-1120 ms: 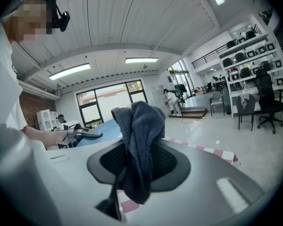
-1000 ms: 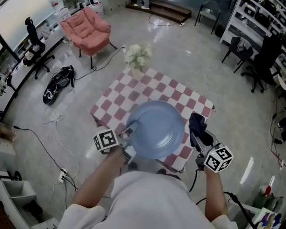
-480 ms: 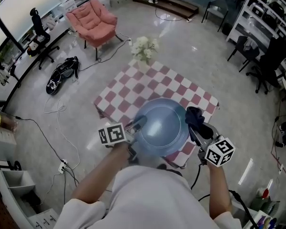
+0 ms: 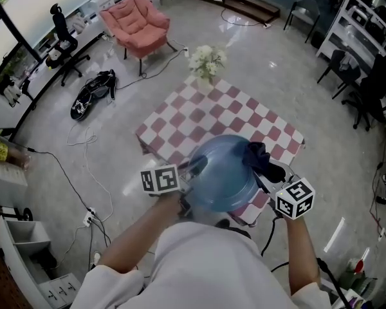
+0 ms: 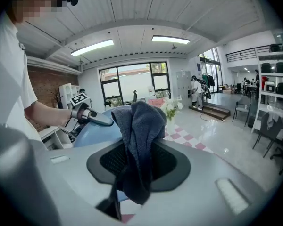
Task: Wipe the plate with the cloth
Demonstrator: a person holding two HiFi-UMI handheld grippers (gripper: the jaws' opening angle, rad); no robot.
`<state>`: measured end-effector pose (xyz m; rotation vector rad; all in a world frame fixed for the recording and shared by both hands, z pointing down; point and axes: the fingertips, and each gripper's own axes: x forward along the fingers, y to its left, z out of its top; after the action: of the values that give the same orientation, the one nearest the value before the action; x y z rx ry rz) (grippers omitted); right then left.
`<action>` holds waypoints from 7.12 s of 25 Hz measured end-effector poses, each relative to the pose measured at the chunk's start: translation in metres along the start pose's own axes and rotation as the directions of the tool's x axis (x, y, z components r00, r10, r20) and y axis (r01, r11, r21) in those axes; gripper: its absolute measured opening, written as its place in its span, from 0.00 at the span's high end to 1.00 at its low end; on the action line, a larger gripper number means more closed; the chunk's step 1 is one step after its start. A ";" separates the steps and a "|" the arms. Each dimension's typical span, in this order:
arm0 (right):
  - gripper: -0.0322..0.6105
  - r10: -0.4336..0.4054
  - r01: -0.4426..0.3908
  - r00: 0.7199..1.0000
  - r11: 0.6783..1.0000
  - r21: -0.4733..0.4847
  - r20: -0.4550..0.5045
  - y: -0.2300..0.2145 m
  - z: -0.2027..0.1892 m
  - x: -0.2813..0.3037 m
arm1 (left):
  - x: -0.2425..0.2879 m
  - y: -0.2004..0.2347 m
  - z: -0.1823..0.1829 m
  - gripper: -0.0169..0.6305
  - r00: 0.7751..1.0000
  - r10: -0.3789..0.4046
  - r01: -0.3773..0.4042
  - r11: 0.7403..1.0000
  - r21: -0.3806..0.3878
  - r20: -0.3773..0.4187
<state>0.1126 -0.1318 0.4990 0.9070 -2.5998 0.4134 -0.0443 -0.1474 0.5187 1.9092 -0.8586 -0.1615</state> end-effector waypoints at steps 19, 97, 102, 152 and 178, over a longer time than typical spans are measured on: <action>0.74 -0.051 0.008 0.976 0.980 -0.197 -0.213 0.002 -0.021 0.038 | -0.009 0.003 -0.011 0.92 0.999 0.033 -0.033 0.996 0.086 0.001; 0.74 0.386 -0.381 0.908 0.922 0.065 -0.164 0.167 -0.006 0.080 | -0.038 -0.032 0.046 0.91 0.953 -0.089 0.049 0.989 0.142 0.291; 0.74 0.317 -0.314 0.930 0.948 0.045 -0.183 0.151 -0.009 0.082 | -0.041 -0.029 0.048 0.91 0.953 -0.085 0.045 0.989 0.141 0.289; 0.74 -0.270 0.273 0.962 0.956 0.107 -0.036 -0.007 0.035 0.030 | -0.033 -0.026 0.026 0.91 0.977 -0.051 0.029 0.994 0.110 0.207; 0.74 -0.037 0.038 0.999 0.999 -0.036 0.037 0.070 0.080 0.058 | -0.011 -0.049 -0.005 0.91 0.997 -0.075 0.060 0.911 0.409 0.019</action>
<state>0.0064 -0.1411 0.4415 0.9580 -2.6094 0.3408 -0.0259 -0.1245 0.4774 2.3351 -0.9010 -0.0573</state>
